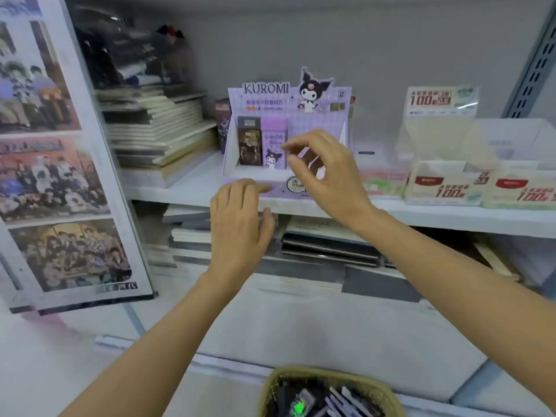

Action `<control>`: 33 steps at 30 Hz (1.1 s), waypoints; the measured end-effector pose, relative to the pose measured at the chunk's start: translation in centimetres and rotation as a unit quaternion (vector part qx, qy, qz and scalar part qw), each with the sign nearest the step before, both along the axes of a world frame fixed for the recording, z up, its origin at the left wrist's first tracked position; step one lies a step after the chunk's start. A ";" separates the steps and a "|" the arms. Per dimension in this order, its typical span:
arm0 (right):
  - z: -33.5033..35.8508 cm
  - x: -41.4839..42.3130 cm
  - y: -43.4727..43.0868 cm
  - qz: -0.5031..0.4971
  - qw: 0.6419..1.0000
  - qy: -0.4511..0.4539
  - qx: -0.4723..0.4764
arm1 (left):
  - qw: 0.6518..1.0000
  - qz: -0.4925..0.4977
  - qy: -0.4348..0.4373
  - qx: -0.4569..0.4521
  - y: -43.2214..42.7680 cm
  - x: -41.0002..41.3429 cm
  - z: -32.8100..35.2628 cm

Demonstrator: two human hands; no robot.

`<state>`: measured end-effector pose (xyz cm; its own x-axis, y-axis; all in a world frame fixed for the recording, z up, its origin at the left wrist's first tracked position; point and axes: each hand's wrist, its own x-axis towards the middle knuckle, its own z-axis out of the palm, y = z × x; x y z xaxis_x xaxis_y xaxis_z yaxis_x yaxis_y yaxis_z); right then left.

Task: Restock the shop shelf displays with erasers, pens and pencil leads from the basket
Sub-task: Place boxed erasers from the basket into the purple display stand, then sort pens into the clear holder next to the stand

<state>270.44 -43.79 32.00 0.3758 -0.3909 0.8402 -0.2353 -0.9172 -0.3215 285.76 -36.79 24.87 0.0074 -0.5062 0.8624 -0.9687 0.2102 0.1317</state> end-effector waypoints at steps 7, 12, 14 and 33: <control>-19.2 -7.3 4.5 0.041 0.945 0.182 0.269 | 0.912 -0.100 0.053 0.395 2.4 -5.5 -14.5; -32.9 -12.1 5.6 0.012 0.836 0.380 0.396 | 0.737 -0.093 0.045 0.668 5.7 -7.8 -26.8; -37.3 -13.6 7.0 0.010 0.778 0.444 0.445 | 0.705 -0.072 0.041 0.704 7.6 -8.8 -31.3; -47.9 -14.6 10.0 0.020 0.715 0.567 0.408 | 0.755 -0.047 0.192 0.625 11.1 -9.9 -40.6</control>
